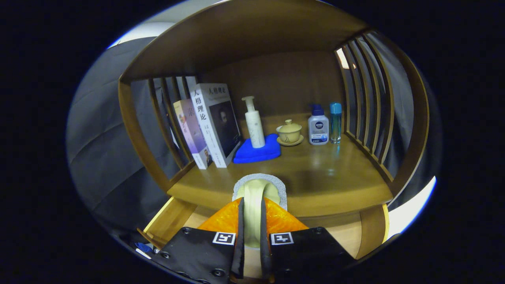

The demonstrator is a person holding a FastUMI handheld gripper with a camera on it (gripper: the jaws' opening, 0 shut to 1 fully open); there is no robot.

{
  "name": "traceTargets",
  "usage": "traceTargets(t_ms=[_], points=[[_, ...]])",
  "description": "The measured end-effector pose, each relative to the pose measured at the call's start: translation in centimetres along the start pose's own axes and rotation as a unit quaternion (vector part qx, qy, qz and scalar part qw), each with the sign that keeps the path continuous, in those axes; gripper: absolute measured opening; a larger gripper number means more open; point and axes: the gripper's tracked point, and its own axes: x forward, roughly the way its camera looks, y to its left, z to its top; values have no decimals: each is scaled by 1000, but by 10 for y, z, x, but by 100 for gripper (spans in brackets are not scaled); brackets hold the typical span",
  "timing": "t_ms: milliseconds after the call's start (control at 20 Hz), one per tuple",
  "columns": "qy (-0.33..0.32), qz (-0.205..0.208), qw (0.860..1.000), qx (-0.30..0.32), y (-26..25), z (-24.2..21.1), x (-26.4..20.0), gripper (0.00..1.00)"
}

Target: Pull open the drawer, take out the items inside it, and place them on the countertop above the cabinet.

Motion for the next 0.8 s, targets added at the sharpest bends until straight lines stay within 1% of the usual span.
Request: traceTargets(t_ms=[300,500,650,800], points=[[3,-11,1000,17,-13,20,36,18],[-1,-13,1000,-3,-8,33,57,18],[2,-19,1000,-3,-6,31,71,18],[2,-32,999,-7,-11,30,81,25]])
